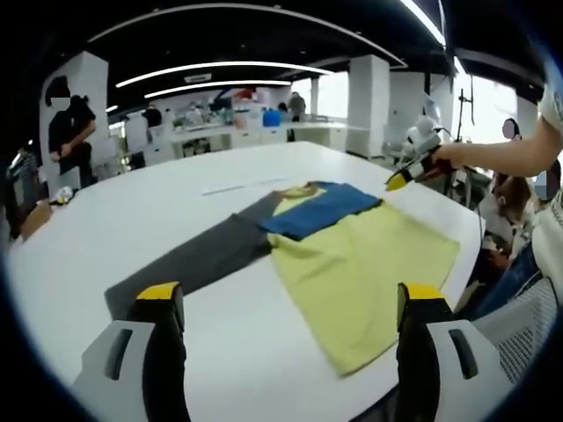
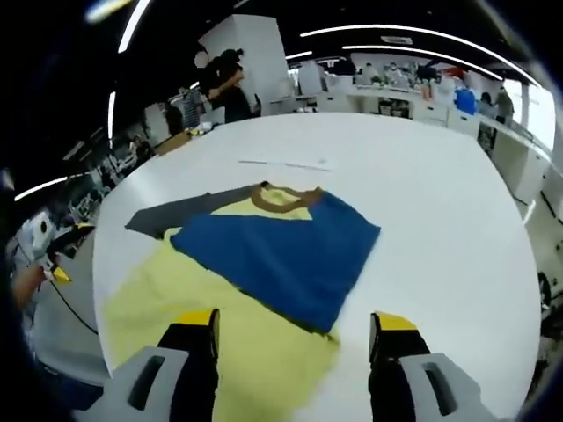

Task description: Fold the garment on the visible template until the final outline fits inside the template.

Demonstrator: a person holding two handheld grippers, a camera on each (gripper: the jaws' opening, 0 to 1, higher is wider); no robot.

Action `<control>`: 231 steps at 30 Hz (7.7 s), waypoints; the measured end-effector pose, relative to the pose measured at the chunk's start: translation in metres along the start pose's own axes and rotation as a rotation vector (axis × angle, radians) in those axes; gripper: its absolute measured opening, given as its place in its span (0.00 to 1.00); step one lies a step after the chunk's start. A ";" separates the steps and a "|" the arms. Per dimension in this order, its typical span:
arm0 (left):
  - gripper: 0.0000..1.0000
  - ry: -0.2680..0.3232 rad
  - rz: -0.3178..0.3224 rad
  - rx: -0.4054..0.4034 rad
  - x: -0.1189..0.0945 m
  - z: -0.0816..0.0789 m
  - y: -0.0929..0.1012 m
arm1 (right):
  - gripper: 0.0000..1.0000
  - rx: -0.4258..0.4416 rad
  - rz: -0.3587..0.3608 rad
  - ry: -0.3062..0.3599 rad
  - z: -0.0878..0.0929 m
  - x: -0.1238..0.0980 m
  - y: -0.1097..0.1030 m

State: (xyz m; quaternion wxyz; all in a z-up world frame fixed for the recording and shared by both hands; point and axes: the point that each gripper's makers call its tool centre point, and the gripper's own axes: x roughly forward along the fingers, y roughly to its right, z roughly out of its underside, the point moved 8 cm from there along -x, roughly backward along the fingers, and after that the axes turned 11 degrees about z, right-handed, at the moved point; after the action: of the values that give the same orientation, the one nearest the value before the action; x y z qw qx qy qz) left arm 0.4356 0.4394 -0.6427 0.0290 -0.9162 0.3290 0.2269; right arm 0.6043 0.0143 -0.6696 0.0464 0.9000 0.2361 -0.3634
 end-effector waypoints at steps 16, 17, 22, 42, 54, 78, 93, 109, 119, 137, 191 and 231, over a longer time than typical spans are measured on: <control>0.99 0.044 -0.102 -0.055 -0.021 -0.003 -0.053 | 0.99 -0.082 -0.125 0.114 -0.008 -0.054 -0.045; 0.99 0.047 -0.108 -0.057 -0.022 -0.003 -0.055 | 0.99 -0.089 -0.129 0.128 -0.008 -0.059 -0.048; 0.99 0.042 -0.164 -0.060 -0.026 -0.002 -0.070 | 0.99 -0.120 -0.132 0.193 -0.007 -0.076 -0.062; 0.86 -0.032 -0.407 -0.152 -0.030 0.033 -0.130 | 0.99 -0.153 -0.120 0.255 0.024 -0.110 -0.090; 0.56 -0.090 -0.556 -0.268 -0.028 0.065 -0.155 | 0.99 -0.134 -0.064 0.277 0.025 -0.115 -0.082; 0.30 -0.009 -0.634 -0.441 -0.017 0.080 -0.186 | 0.99 -0.141 -0.017 0.251 0.033 -0.113 -0.075; 0.22 -0.058 -0.716 -0.468 -0.007 0.074 -0.182 | 0.99 -0.179 -0.001 0.221 0.042 -0.106 -0.079; 0.03 -0.055 -0.773 -0.601 -0.007 0.074 -0.180 | 0.99 -0.215 -0.007 0.213 0.040 -0.108 -0.088; 0.00 -0.022 -0.744 -0.630 -0.013 0.073 -0.179 | 0.99 -0.202 -0.018 0.223 0.041 -0.107 -0.087; 0.00 0.029 -0.671 -0.564 -0.009 0.049 -0.167 | 0.99 -0.196 -0.042 0.225 0.046 -0.105 -0.094; 0.00 0.201 -0.363 -0.449 0.067 -0.049 -0.131 | 0.99 -0.199 -0.064 0.203 0.051 -0.105 -0.105; 0.00 0.240 -0.135 -0.426 0.139 -0.099 -0.073 | 0.99 -0.183 -0.076 0.169 0.066 -0.105 -0.104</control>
State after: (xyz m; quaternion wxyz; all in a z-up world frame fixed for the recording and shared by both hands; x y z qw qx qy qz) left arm 0.6142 0.3943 -0.6211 -0.1889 -0.9420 0.2128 0.1780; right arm 0.4495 0.0483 -0.6381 0.0941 0.9099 0.3054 -0.2646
